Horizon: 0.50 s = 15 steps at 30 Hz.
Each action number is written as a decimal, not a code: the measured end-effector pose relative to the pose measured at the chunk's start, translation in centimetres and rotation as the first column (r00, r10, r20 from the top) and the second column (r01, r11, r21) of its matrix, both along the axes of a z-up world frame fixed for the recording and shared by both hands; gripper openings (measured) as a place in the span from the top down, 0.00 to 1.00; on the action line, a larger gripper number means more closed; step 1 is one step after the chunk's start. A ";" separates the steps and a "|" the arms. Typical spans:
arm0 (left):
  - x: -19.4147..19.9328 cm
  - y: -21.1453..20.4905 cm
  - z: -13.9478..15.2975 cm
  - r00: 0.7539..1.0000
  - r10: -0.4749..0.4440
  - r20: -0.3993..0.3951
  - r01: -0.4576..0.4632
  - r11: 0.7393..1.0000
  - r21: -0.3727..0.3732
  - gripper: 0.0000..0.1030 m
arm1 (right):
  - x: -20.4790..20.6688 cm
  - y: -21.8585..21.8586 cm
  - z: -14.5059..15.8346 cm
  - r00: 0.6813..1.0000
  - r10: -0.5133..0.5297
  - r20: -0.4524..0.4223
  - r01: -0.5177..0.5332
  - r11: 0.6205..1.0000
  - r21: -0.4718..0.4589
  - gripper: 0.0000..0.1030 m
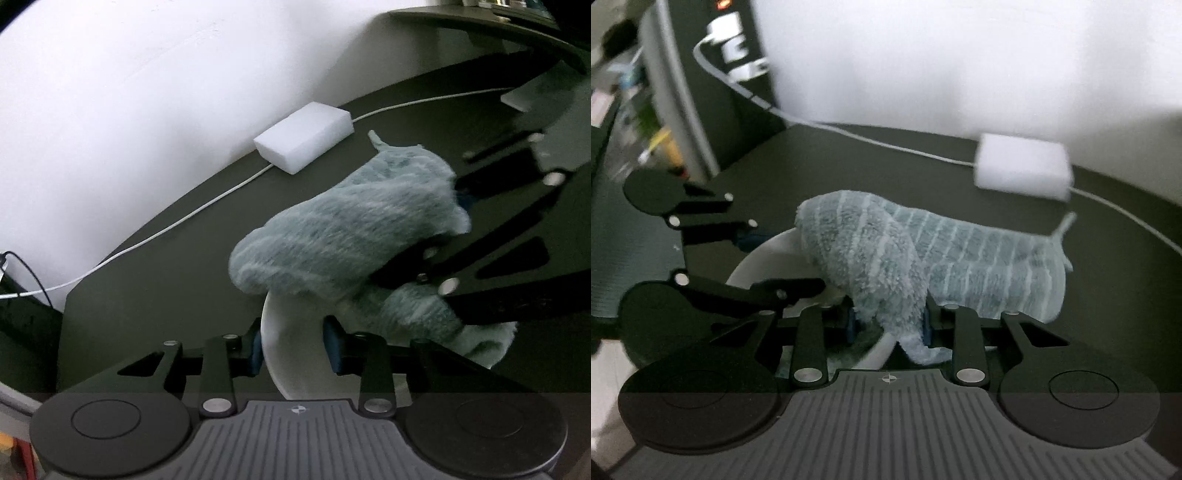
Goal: Clean bowl
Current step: 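Wipe the bowl interior again with the towel in the right gripper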
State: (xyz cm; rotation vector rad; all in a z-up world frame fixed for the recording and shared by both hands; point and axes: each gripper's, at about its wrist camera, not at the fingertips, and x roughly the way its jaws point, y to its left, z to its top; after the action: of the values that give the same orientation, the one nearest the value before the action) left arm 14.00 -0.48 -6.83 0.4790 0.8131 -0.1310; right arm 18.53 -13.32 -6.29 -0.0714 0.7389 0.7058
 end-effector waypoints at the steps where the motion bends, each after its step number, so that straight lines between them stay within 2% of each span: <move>1: 0.0 0.1 0.0 1.000 0.009 0.002 -0.009 1.000 -0.009 0.69 | -0.7 -0.4 0.0 1.000 -0.024 -0.002 0.024 1.000 0.014 0.69; 4: 0.2 0.4 0.0 1.000 0.017 -0.003 -0.017 0.998 -0.056 0.69 | -2.9 -2.0 0.0 0.994 -0.103 -0.045 0.107 0.988 0.112 0.69; 6: 0.2 0.5 0.1 1.000 0.022 -0.008 -0.023 0.997 -0.077 0.69 | -3.5 -2.4 -0.4 0.987 -0.153 -0.044 0.158 0.975 0.155 0.59; 9: 0.3 0.6 0.0 1.000 0.022 -0.012 -0.023 0.995 -0.092 0.69 | -3.3 -2.3 -0.4 0.988 -0.149 -0.032 0.152 0.980 0.130 0.49; 10: 0.2 0.7 0.0 1.000 0.022 -0.014 -0.023 0.995 -0.100 0.69 | -3.3 -2.1 0.2 0.991 -0.131 -0.009 0.131 0.987 0.097 0.47; 12: 0.2 0.8 0.0 1.000 0.024 -0.016 -0.025 0.994 -0.109 0.69 | -3.7 -1.6 1.4 0.993 -0.097 0.064 0.095 0.995 0.028 0.30; 14: 0.2 0.8 -0.1 1.000 0.021 -0.015 -0.023 0.994 -0.111 0.69 | -3.9 -1.0 2.5 0.990 -0.065 0.127 0.070 0.997 -0.033 0.18; 15: 0.2 0.8 -0.1 1.000 0.021 -0.014 -0.022 0.994 -0.110 0.69 | -3.9 -0.9 2.7 0.988 -0.056 0.140 0.063 0.997 -0.046 0.17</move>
State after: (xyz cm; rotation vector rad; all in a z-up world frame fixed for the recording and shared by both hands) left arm 14.16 0.30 -6.97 0.3654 0.8193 -0.1585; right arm 14.63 -14.18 -3.55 -0.1425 0.6226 0.6186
